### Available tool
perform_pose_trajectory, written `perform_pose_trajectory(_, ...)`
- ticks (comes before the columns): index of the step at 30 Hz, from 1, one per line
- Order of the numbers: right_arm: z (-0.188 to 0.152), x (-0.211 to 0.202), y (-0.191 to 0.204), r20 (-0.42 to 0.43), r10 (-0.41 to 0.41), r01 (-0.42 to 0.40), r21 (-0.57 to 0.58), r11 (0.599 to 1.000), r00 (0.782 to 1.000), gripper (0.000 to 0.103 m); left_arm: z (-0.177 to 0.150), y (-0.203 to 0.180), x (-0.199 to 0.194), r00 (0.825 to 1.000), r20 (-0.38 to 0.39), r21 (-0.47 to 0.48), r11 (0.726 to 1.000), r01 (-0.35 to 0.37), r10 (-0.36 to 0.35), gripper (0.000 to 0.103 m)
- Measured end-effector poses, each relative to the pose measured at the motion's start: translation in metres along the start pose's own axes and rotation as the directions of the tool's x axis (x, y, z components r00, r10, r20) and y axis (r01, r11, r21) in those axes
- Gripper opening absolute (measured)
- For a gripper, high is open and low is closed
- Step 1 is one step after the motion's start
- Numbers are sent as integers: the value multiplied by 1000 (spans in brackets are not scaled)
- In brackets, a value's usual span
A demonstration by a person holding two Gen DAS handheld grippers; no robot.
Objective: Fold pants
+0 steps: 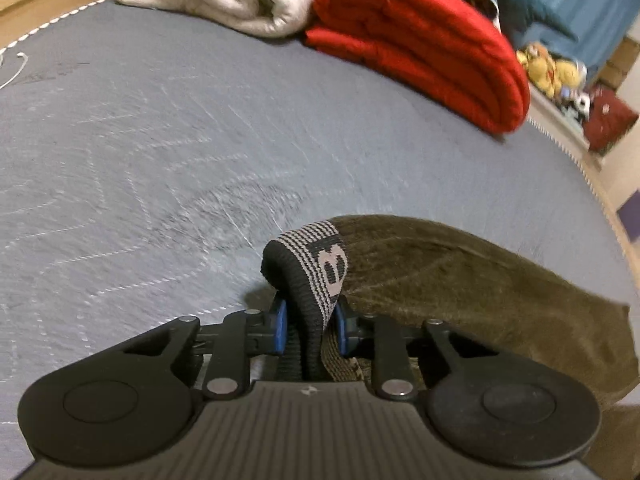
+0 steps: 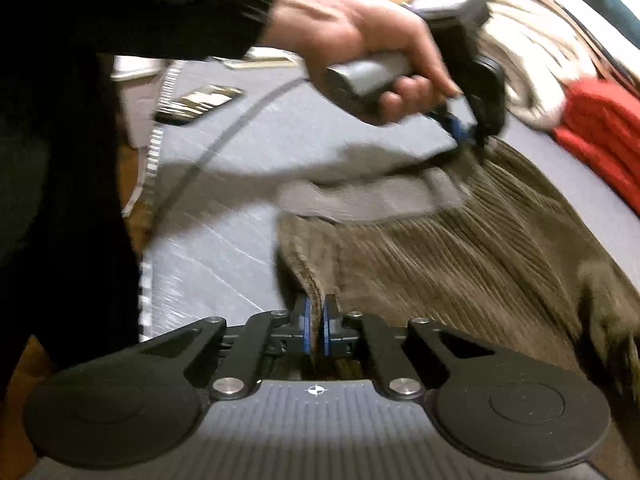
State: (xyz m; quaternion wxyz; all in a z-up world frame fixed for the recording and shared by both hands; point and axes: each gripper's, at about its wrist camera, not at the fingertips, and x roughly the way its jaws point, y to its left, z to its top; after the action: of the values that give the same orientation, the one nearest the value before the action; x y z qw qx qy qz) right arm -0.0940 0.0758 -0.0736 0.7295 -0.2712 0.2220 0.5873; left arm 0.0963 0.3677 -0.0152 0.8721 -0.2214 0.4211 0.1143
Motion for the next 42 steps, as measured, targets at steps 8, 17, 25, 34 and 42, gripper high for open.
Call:
perform_pose_trajectory(8,3,6,3,-16,0,0,30,1000,1000,7,-11,-7,14,991,-37,80,989,-124,127,33)
perform_pose_trajectory(17,-7,-39,-47,30,-50,38,311,950,998,49,-7,-45,-32,995,94,158,987,-27,12,43)
perform_pose_trajectory(25,-39,-34,-66,-205,-126,201,402,893,970,53,-45,-61,29,979,-187,350,937,-10,80,42)
perform_pose_trajectory(34,-45,-142,-145,-115,-401,387,593,706,909,67,-14,-67,6,999,42,247,969,-27,17,43)
perform_pose_trajectory(42,-82,-201,-192,-199,-564,500,739,451,802,74,-5,-80,22,986,135,323,936,-141,102,62)
